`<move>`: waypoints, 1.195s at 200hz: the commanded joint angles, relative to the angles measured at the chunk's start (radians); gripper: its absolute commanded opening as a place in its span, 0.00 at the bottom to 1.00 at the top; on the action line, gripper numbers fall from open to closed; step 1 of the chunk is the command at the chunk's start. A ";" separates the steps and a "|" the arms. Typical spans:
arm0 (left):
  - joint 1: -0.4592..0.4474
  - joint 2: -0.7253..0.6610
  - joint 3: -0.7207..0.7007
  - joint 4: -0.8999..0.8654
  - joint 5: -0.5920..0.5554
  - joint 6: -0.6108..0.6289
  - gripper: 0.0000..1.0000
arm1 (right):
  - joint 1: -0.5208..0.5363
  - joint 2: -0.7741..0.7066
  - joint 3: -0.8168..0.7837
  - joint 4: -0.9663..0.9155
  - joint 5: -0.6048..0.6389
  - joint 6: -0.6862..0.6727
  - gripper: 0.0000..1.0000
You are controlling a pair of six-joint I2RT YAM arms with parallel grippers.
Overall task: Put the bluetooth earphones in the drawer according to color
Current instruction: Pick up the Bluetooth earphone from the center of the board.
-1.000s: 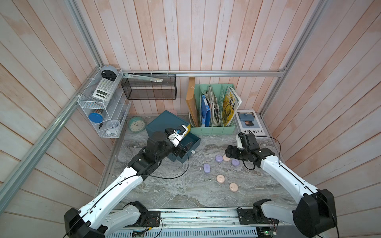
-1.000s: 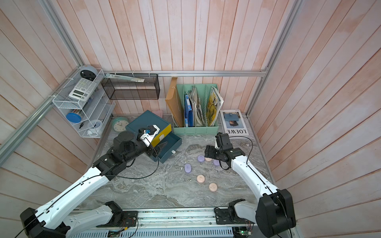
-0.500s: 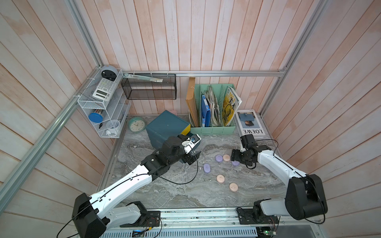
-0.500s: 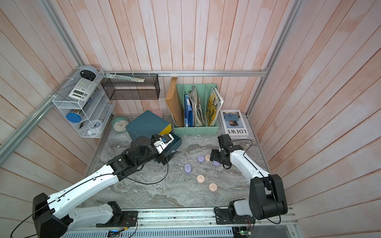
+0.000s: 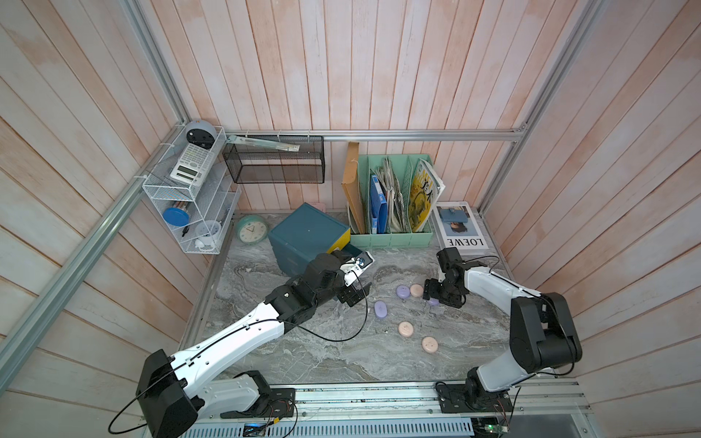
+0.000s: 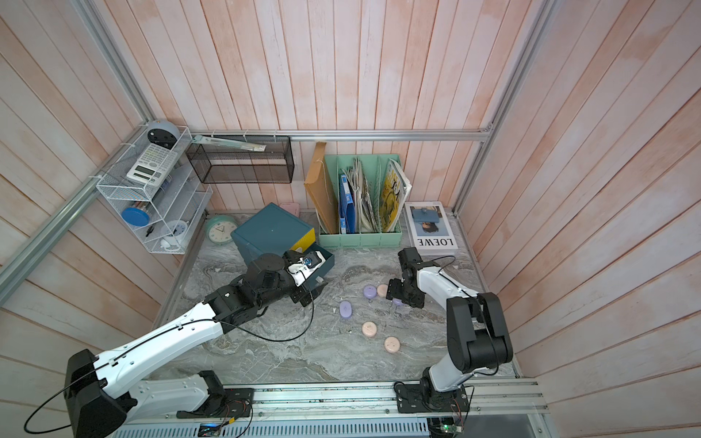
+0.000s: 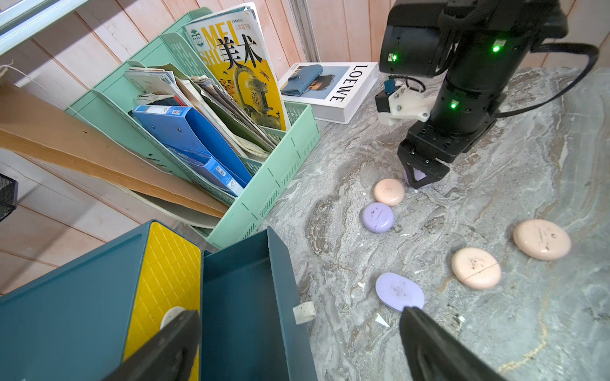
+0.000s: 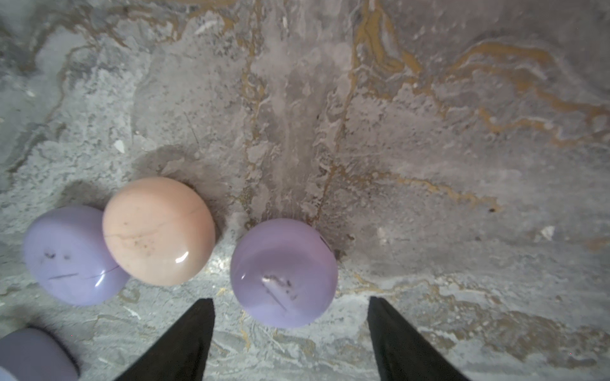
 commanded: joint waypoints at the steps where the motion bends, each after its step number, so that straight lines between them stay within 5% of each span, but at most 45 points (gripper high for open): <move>1: -0.003 0.005 -0.015 -0.002 -0.010 0.014 1.00 | -0.004 0.025 0.000 0.012 0.008 0.001 0.77; 56: -0.003 0.010 -0.013 -0.001 -0.025 0.018 1.00 | -0.006 0.073 0.008 0.040 0.032 0.003 0.76; 182: -0.004 0.024 -0.011 -0.015 -0.062 0.039 1.00 | -0.003 0.051 -0.011 0.057 0.035 -0.012 0.52; 239: -0.003 0.004 -0.013 -0.004 -0.071 0.037 1.00 | -0.001 -0.030 -0.008 0.028 0.071 -0.008 0.09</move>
